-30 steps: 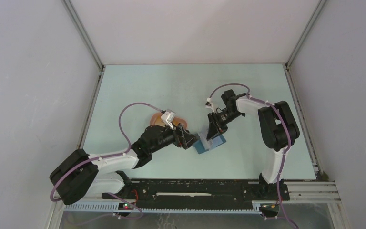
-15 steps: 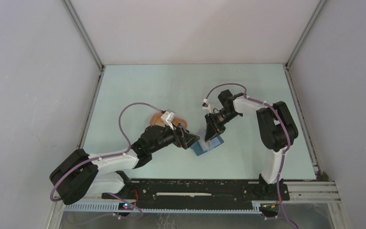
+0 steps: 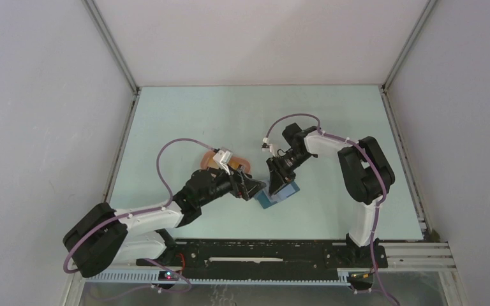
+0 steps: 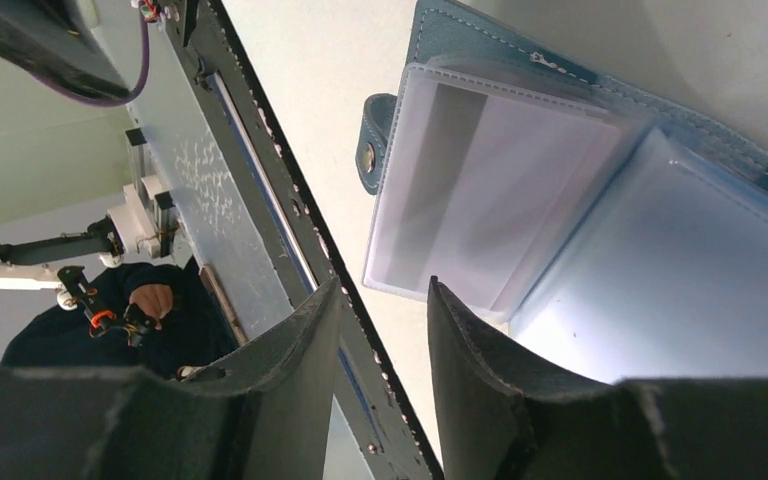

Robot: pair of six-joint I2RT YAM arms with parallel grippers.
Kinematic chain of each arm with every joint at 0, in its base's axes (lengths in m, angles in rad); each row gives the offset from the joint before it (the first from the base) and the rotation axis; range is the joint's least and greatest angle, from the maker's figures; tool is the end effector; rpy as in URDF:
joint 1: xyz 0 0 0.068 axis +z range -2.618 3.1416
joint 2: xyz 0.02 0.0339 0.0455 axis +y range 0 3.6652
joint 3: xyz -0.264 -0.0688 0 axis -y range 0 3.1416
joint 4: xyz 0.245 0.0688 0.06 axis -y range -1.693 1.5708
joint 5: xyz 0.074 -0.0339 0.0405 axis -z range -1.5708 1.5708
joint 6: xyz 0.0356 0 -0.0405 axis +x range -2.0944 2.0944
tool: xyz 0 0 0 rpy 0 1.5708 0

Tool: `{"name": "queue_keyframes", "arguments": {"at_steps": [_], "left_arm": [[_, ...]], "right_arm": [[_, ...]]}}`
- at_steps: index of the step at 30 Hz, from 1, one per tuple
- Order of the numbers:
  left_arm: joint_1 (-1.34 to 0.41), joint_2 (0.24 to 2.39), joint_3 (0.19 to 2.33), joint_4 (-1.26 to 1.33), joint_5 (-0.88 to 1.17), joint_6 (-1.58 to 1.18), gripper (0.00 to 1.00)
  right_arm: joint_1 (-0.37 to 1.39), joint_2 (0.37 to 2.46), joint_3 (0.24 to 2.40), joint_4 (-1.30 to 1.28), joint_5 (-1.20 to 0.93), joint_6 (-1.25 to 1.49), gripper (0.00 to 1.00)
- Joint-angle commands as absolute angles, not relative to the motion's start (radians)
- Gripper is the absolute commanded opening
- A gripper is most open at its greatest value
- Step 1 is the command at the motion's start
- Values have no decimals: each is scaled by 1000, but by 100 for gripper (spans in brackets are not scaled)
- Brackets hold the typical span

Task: Put the credit cards into the card holder
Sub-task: Turn over the card slot in the card holder.

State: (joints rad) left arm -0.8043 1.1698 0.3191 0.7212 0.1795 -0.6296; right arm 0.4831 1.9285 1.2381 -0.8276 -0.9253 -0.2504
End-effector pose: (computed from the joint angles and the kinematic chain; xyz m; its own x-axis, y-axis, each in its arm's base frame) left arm 0.1562 -0.1713 0.1979 -0.5620 -0.2516 -0.7879 0.6194 0.5033 -0.6025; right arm 0.2919 0.1852 0.1557 -0.7782 -0.5766 -0.2488 -0.5260 0.3822 0.7597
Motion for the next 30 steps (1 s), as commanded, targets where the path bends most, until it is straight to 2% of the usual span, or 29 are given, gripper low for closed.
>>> {"name": "queue_keyframes", "arguments": {"at_steps": [1, 3, 10, 15, 23, 30], "left_arm": [[-801, 1133, 291, 726, 155, -624, 91], [-801, 1129, 290, 723, 155, -623, 91], [-801, 1122, 291, 715, 152, -623, 91], [-800, 1108, 286, 703, 146, -621, 91], [-800, 1085, 261, 699, 131, -629, 91], [-799, 1047, 251, 658, 103, -624, 91]], "right_arm": [[499, 1951, 1271, -838, -915, -273, 45], [504, 1961, 1272, -832, -899, -264, 44], [538, 1999, 1272, -800, -820, -229, 27], [578, 2017, 1277, -781, -744, -214, 23], [610, 2026, 1290, -776, -710, -215, 22], [609, 1956, 1329, -837, -745, -310, 28]]}}
